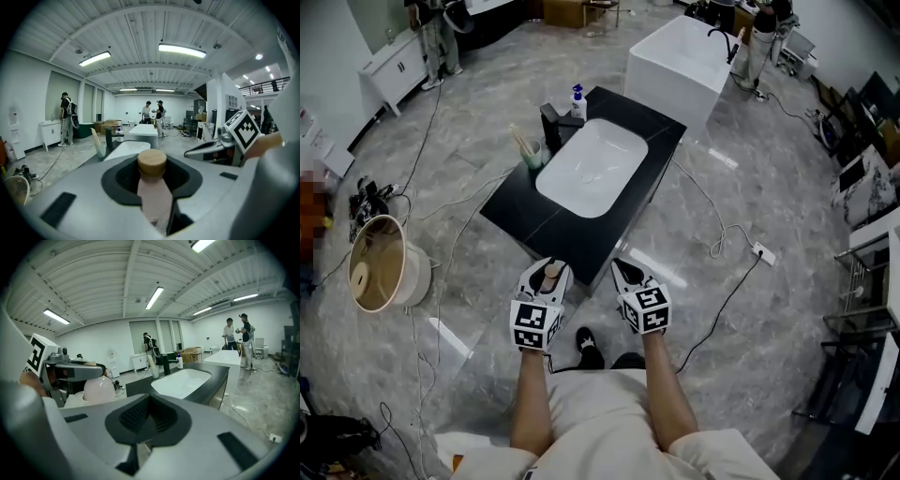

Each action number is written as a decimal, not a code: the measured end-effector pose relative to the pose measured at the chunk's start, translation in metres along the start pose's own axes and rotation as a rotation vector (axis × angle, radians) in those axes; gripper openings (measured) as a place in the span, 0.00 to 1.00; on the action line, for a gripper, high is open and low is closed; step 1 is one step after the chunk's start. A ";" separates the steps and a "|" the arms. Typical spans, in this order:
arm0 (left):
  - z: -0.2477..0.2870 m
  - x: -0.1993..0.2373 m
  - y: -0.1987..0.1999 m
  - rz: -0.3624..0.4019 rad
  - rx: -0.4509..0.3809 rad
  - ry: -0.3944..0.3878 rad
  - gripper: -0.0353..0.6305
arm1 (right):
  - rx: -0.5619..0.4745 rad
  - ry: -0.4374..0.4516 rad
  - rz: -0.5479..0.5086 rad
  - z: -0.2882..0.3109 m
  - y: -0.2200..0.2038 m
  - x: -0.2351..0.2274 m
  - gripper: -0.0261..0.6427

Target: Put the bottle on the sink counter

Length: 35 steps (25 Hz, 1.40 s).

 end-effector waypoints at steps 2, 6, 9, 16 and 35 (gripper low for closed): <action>0.009 0.003 0.000 -0.002 0.007 -0.025 0.23 | 0.000 -0.015 0.009 0.006 0.000 -0.001 0.05; 0.025 0.009 -0.001 -0.003 0.021 -0.061 0.23 | 0.018 -0.018 -0.006 0.013 -0.003 0.002 0.05; 0.034 0.008 0.003 0.003 0.021 -0.078 0.23 | 0.009 -0.036 0.022 0.014 -0.003 -0.003 0.05; 0.050 0.008 0.011 0.025 0.024 -0.109 0.23 | -0.031 -0.033 0.089 0.023 0.003 -0.015 0.05; 0.078 0.001 0.010 0.086 0.035 -0.256 0.23 | 0.025 -0.094 0.097 -0.026 -0.022 -0.021 0.05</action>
Point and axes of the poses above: the fingertips, and each gripper's own axes: z forward along the fingers, x to its left, y out of its top, the point moved 7 cm from there along -z, backward along the fingers, and after that the axes turned 11 degrees about -z, right-handed, at the moved point
